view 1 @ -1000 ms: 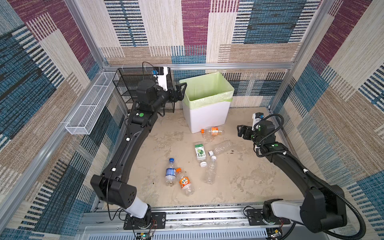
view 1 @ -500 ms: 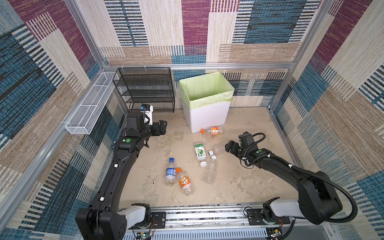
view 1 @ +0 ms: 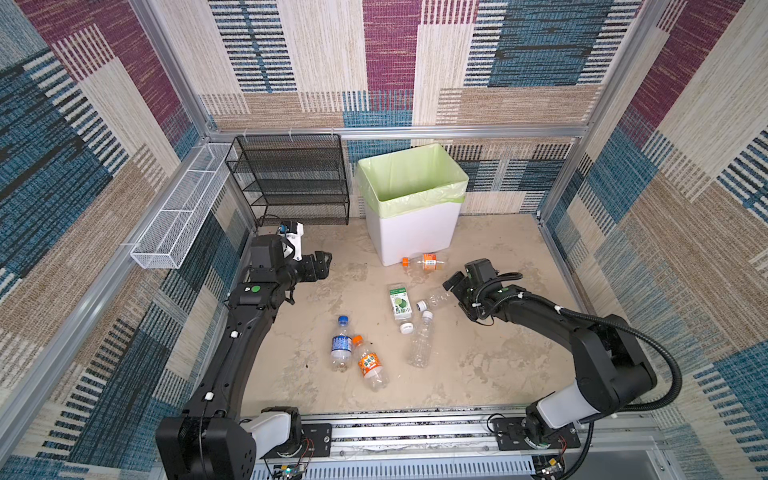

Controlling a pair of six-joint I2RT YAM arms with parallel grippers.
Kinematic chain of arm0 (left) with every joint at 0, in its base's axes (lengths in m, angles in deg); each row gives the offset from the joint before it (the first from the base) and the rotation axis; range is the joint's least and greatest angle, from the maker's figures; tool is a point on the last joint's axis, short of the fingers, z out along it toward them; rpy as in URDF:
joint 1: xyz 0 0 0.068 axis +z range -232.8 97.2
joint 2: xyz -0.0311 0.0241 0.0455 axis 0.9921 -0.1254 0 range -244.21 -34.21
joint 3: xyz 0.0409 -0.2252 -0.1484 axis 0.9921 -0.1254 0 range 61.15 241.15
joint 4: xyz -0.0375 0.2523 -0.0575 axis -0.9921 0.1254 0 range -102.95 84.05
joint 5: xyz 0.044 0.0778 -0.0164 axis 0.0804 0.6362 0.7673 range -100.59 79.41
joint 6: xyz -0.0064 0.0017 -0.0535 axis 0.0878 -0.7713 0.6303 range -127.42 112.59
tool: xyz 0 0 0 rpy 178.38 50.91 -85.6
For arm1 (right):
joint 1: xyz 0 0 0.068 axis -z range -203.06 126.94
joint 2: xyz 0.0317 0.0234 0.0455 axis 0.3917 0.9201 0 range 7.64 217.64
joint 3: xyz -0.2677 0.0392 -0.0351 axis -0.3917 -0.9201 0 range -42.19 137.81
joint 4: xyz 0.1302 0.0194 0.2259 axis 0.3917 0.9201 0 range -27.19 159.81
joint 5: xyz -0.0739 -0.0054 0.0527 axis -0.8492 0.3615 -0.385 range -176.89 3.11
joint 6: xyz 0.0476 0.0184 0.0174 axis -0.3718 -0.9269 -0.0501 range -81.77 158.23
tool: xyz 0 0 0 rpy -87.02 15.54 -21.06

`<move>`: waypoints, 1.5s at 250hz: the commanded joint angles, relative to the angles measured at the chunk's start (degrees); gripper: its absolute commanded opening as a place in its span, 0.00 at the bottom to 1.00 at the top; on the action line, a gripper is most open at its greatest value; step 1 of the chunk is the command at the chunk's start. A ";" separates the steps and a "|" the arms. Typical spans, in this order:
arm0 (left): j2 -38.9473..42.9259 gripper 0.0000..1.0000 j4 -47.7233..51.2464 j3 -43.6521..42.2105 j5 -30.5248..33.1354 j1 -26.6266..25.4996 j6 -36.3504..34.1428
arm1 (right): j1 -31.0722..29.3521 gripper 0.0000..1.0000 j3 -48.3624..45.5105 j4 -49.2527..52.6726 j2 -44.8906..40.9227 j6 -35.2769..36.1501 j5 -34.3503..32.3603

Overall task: Throw the plastic bottles in the bin
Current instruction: 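Close the right gripper on the clear bottle's base and lift it, then carry the clear bottle with the right gripper over the bin and release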

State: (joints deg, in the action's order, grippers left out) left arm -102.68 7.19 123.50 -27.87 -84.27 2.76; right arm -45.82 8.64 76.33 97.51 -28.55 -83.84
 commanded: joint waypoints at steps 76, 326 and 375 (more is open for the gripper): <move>-0.70 0.85 -2.72 -0.47 -3.73 2.70 2.60 | -0.35 0.89 5.93 -1.31 9.31 -3.71 2.05; -1.76 0.81 -5.58 -2.04 -6.76 3.50 3.80 | 6.30 0.62 1.90 -6.42 -14.93 20.48 -10.15; -1.44 0.81 -7.49 -2.90 -9.26 2.46 2.98 | 7.19 0.63 1.78 -5.86 -21.38 29.61 -12.40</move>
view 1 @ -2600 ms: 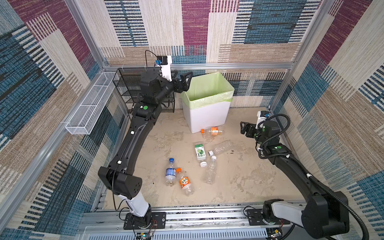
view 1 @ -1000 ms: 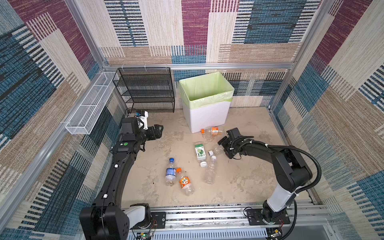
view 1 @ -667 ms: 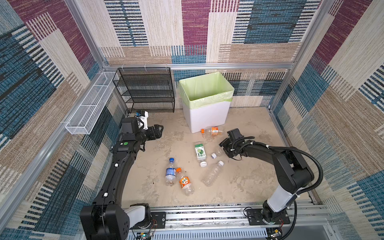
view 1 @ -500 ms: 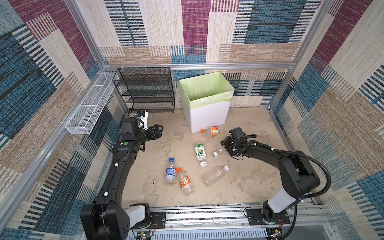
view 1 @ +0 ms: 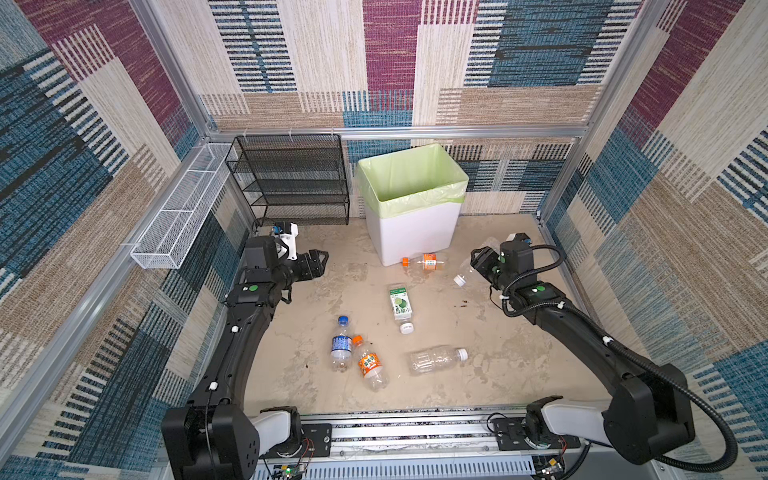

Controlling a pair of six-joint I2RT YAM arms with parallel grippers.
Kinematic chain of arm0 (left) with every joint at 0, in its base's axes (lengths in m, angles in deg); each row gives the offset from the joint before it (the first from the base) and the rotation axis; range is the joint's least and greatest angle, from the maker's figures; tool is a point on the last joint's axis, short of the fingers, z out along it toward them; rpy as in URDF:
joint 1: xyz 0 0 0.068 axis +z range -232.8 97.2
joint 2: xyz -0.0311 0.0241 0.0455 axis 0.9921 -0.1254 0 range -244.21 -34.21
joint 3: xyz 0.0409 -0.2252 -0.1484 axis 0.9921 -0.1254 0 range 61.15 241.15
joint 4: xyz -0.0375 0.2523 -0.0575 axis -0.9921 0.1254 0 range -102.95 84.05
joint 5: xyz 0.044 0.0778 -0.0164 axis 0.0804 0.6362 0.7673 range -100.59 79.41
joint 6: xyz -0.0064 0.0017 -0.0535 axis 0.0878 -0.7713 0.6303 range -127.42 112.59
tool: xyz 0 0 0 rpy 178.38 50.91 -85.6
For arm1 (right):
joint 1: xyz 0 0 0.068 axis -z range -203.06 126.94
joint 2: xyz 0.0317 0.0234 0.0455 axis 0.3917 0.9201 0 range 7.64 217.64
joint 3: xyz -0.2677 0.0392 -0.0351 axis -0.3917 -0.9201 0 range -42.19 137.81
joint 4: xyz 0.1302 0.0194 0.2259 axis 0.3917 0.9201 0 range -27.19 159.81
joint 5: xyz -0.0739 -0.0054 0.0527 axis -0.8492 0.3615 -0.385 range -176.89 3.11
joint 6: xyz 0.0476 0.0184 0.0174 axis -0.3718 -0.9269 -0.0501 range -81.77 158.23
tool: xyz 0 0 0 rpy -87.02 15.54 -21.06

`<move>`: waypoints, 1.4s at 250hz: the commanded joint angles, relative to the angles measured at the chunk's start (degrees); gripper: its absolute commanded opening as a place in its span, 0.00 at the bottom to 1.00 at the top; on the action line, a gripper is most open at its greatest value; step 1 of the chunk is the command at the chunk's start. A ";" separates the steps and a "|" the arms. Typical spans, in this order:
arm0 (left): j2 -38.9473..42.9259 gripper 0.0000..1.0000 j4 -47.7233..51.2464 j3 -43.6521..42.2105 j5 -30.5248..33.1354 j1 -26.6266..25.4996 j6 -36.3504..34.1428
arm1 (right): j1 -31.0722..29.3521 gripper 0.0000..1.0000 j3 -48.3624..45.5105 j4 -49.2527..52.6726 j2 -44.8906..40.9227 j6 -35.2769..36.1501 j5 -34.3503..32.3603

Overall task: Throw the plastic bottles in the bin
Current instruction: 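Carry the clear bottle with the right gripper over the bin and release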

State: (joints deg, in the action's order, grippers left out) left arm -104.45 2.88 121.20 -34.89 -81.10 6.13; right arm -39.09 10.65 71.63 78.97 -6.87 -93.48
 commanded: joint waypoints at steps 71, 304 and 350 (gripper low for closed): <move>0.29 0.80 -3.75 -1.27 -1.81 -3.14 -2.13 | 1.58 0.63 0.38 -6.96 -9.83 20.54 -1.71; 8.79 0.80 -4.06 -7.15 6.63 -9.16 1.18 | 1.62 0.61 34.75 -44.01 12.22 34.34 16.72; 16.94 0.84 0.23 -12.52 11.34 -9.34 4.04 | 1.62 0.91 90.04 -3.53 46.55 33.97 25.47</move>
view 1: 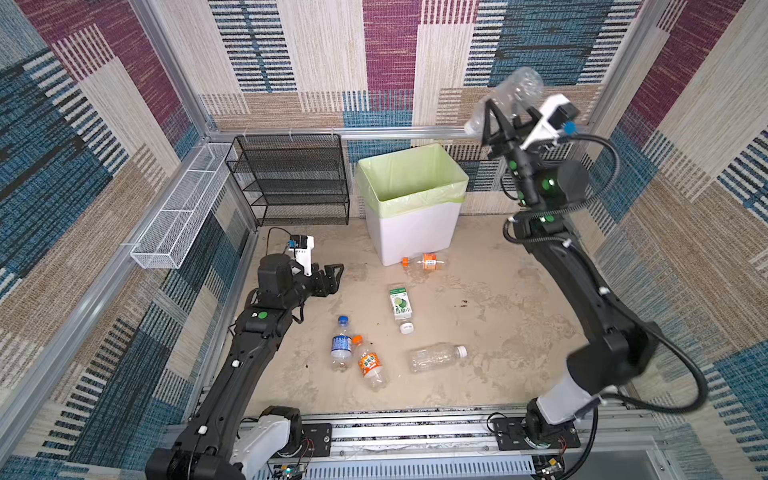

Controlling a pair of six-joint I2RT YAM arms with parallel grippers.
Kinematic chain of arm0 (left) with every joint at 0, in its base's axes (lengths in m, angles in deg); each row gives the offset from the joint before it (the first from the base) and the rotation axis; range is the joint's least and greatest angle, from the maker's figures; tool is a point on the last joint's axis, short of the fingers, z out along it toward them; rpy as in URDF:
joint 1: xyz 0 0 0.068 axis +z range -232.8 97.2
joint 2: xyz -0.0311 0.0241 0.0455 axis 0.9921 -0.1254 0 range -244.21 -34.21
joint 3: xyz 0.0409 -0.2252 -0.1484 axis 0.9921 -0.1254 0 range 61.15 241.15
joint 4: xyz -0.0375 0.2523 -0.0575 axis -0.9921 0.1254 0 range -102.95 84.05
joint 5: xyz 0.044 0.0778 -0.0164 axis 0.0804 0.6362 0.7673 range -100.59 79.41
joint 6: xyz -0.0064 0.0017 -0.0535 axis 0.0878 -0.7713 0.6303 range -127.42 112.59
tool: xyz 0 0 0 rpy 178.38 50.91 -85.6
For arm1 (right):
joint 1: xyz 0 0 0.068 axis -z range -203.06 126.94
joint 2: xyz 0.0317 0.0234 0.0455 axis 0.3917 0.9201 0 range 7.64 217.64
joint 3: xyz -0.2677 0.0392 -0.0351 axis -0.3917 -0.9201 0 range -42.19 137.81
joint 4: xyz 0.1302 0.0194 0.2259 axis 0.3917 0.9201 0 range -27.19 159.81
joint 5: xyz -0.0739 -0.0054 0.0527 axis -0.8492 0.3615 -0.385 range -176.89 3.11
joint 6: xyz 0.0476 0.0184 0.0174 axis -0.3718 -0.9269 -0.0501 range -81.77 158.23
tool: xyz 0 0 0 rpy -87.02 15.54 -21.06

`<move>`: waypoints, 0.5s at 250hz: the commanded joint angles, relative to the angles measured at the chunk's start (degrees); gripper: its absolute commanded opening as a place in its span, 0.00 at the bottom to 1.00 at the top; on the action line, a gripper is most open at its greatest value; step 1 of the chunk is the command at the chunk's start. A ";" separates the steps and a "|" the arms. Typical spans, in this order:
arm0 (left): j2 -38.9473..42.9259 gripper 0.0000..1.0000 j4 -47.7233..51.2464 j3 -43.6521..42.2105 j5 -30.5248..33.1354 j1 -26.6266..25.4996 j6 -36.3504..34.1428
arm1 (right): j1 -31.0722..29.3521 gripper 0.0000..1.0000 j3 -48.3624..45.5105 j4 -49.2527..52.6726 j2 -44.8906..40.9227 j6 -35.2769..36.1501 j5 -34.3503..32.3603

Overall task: Throw the plastic bottles in the bin
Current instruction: 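Carry the clear bottle with the right gripper over the bin and release, then withdraw the right gripper while the left gripper grasps the blue-capped Pepsi bottle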

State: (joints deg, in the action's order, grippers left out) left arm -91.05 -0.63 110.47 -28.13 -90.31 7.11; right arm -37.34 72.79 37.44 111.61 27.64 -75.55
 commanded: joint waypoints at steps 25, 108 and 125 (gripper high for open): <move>5.90 0.87 6.79 -2.30 6.24 -0.14 2.53 | -0.13 0.99 51.04 43.57 26.32 0.22 6.38; 4.97 0.88 15.10 -3.22 6.91 -0.14 6.90 | 0.00 0.99 5.20 22.71 1.25 3.71 -1.78; 5.33 0.88 16.10 -5.00 6.73 -0.14 9.40 | 0.45 0.99 -5.21 17.92 -5.59 3.50 -4.19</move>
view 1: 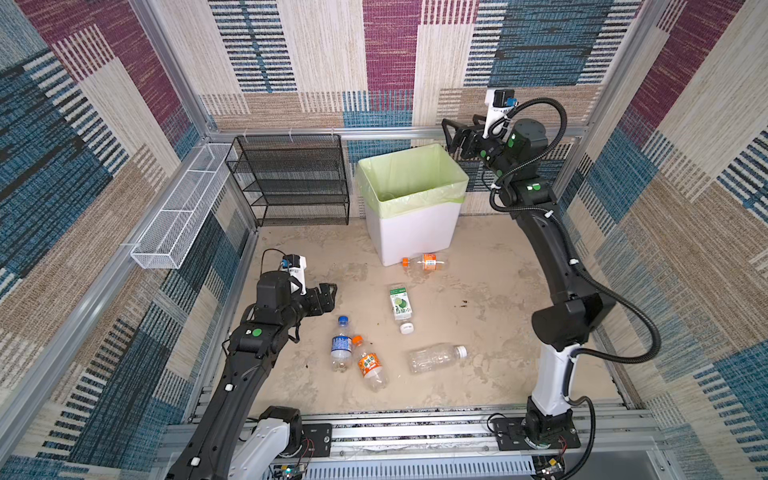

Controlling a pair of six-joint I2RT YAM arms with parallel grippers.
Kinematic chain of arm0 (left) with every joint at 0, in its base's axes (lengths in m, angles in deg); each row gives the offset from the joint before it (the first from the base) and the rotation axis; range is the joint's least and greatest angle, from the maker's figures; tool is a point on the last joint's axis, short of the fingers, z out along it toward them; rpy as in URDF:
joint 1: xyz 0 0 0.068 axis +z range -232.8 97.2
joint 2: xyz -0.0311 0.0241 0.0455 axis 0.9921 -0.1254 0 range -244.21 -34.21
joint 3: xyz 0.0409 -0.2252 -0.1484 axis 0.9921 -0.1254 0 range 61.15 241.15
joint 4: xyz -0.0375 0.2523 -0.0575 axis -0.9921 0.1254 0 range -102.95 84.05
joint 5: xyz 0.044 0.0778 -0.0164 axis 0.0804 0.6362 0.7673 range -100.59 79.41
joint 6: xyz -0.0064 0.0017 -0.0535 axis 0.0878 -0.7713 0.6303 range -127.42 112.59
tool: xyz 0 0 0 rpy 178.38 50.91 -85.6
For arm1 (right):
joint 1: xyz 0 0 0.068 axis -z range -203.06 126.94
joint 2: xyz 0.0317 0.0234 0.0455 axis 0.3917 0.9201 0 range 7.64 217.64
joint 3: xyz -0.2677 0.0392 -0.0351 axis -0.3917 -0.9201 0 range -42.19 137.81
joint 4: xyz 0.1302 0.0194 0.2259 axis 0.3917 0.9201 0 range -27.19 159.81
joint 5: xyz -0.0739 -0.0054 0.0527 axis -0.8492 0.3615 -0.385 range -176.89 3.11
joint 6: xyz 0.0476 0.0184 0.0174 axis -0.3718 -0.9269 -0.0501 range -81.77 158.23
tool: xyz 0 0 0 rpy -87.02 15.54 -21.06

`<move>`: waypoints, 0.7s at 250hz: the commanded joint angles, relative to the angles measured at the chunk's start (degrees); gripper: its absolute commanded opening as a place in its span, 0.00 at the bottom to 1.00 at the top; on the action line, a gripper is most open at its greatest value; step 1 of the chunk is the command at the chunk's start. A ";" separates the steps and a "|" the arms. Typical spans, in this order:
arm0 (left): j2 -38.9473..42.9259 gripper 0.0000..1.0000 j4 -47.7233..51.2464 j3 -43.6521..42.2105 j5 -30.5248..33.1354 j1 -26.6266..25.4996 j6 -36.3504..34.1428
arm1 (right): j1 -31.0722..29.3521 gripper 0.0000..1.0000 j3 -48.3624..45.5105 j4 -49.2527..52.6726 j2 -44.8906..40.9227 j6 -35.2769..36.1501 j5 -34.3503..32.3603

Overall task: Throw the plastic bottles in the bin
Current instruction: 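Withdraw the right gripper while the left gripper grasps the blue-capped Pepsi bottle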

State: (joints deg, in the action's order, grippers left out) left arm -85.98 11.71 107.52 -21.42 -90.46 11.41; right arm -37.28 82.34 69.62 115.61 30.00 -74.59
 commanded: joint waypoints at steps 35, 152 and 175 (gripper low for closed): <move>1.44 0.88 6.44 -5.89 -1.01 -0.16 8.82 | 1.69 0.99 -31.59 -18.47 -20.31 -0.80 -8.01; -1.96 0.88 5.18 -12.86 0.69 -7.28 13.47 | 6.65 0.99 -59.78 -16.49 -35.07 -7.12 -10.72; -4.11 0.87 3.27 -14.34 1.25 -7.94 14.06 | 7.05 1.00 -61.32 -16.48 -35.66 -7.33 -10.38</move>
State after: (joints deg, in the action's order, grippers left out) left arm -88.21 18.07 94.60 -21.40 -97.67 22.85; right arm -30.76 22.52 53.97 80.87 24.19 -84.49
